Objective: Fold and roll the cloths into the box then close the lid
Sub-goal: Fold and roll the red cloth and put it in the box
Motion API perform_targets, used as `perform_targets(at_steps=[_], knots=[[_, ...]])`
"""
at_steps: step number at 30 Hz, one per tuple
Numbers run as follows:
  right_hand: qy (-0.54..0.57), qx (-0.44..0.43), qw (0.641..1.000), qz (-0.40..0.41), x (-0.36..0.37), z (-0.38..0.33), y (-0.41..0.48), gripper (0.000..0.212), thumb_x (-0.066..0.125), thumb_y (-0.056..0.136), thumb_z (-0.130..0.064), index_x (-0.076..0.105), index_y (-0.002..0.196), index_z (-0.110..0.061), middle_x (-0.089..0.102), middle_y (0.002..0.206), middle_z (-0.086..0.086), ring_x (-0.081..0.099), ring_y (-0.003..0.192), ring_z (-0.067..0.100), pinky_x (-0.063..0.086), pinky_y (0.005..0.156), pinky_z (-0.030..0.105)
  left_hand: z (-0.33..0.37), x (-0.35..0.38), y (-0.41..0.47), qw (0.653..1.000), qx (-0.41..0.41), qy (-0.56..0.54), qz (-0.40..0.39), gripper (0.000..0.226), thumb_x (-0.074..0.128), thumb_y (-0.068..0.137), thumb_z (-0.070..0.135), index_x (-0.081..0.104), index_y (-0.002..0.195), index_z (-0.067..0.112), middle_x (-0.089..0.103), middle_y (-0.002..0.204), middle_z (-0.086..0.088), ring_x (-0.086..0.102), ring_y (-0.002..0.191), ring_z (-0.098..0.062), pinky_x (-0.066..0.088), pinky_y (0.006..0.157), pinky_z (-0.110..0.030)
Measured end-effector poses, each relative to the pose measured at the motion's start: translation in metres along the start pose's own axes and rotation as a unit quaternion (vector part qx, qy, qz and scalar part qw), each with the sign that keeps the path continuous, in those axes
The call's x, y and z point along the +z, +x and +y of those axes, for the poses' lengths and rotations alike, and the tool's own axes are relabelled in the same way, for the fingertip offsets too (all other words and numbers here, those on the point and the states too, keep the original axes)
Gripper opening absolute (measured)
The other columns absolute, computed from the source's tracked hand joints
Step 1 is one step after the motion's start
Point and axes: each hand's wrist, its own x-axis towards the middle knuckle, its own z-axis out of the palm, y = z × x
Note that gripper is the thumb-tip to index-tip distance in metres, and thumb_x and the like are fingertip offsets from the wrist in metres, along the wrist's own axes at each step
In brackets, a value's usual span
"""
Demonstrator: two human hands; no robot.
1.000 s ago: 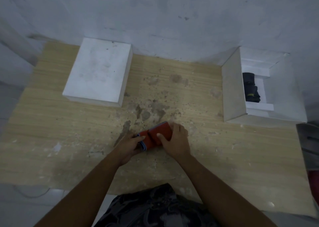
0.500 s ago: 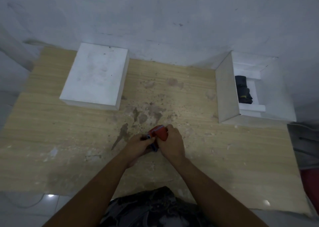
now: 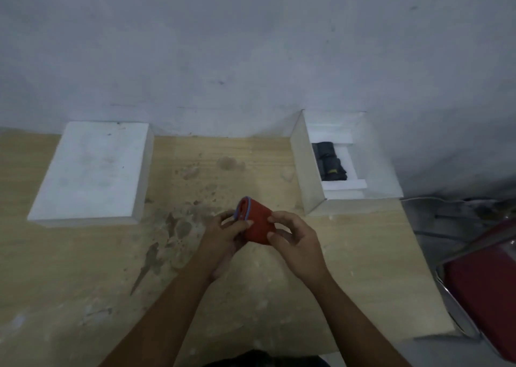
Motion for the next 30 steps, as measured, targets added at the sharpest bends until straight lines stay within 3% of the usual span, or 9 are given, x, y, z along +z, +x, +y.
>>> perform_targets(at_steps=[3,6,10,14,17,20,24,27,30], knots=[[0.080,0.045,0.994,0.061,-0.035,-0.010,0.008,0.040,0.072,0.082,-0.006,0.060,0.118,-0.020,0.063,0.123,0.001,0.061,0.116,0.018,0.053,0.094,0.037,-0.006,0.044,0.007,0.998,0.009,0.000,-0.059,0.035,0.055,0.083,-0.012,0.058,0.117,-0.003,0.067,0.106,-0.021,0.069,0.086,-0.026,0.061,0.071,-0.034],[0.134,0.052,0.988,0.058,-0.079,-0.019,0.021,0.049,0.066,0.085,-0.002,0.052,0.131,-0.009,0.063,0.127,0.008,0.063,0.114,0.021,0.053,0.096,0.042,-0.017,0.098,0.014,0.995,0.039,0.039,-0.081,0.029,0.057,0.084,-0.007,0.062,0.112,-0.003,0.068,0.104,-0.020,0.068,0.085,-0.024,0.060,0.071,-0.029],[0.077,0.016,0.994,0.075,-0.135,-0.026,0.041,0.047,0.069,0.082,0.000,0.056,0.122,-0.021,0.063,0.125,0.002,0.065,0.108,0.022,0.056,0.090,0.044,-0.029,0.153,0.032,0.978,0.092,0.181,-0.054,0.046,0.081,0.073,0.019,0.062,0.114,0.009,0.074,0.105,-0.009,0.071,0.096,-0.022,0.058,0.085,-0.039],[0.033,-0.012,0.997,0.064,-0.203,-0.027,0.072,0.047,0.072,0.082,-0.006,0.054,0.120,-0.028,0.060,0.127,-0.006,0.063,0.110,0.015,0.057,0.086,0.032,-0.039,0.218,0.063,0.970,0.085,0.215,-0.077,0.038,0.076,0.077,0.018,0.062,0.112,0.014,0.072,0.107,-0.008,0.070,0.098,-0.023,0.057,0.087,-0.039],[-0.054,-0.027,0.991,0.116,-0.245,-0.024,0.097,0.041,0.073,0.082,-0.027,0.056,0.119,-0.026,0.063,0.116,-0.013,0.063,0.103,0.004,0.054,0.079,0.017,-0.047,0.254,0.100,0.968,0.059,0.234,-0.060,0.070,0.081,0.068,0.045,0.054,0.123,0.012,0.066,0.119,-0.008,0.067,0.106,-0.024,0.056,0.091,-0.043],[-0.119,-0.027,0.968,0.217,-0.280,-0.012,0.121,0.023,0.066,0.088,-0.026,0.061,0.109,-0.020,0.064,0.104,-0.006,0.060,0.097,0.009,0.046,0.069,0.009,-0.059,0.281,0.143,0.957,0.079,0.280,0.012,0.095,0.078,0.055,0.064,0.050,0.128,0.010,0.063,0.121,-0.008,0.066,0.105,-0.022,0.056,0.091,-0.043],[-0.123,0.039,0.963,0.235,-0.305,0.014,0.150,0.026,0.064,0.088,-0.026,0.058,0.112,-0.016,0.059,0.111,-0.002,0.053,0.107,0.012,0.041,0.076,0.011,-0.064,0.310,0.186,0.951,0.085,0.288,0.072,0.050,0.066,0.087,0.032,0.050,0.123,0.002,0.063,0.115,-0.013,0.064,0.096,-0.022,0.053,0.074,-0.029],[-0.109,0.083,0.969,0.205,-0.312,0.027,0.168,0.034,0.065,0.087,-0.032,0.056,0.117,-0.019,0.056,0.114,-0.007,0.050,0.111,0.010,0.047,0.087,0.026,-0.066,0.323,0.217,0.928,0.107,0.343,0.099,0.044,0.062,0.091,0.027,0.042,0.123,0.004,0.059,0.113,-0.009,0.060,0.097,-0.021,0.048,0.075,-0.029],[-0.085,0.112,0.977,0.160,-0.313,0.037,0.180,0.040,0.065,0.087,-0.035,0.053,0.123,-0.021,0.054,0.118,-0.010,0.049,0.113,0.007,0.045,0.090,0.027,-0.066,0.339,0.240,0.908,0.117,0.389,0.104,0.041,0.057,0.094,0.021,0.036,0.126,0.006,0.053,0.106,-0.004,0.054,0.095,-0.018,0.044,0.082,-0.029]])
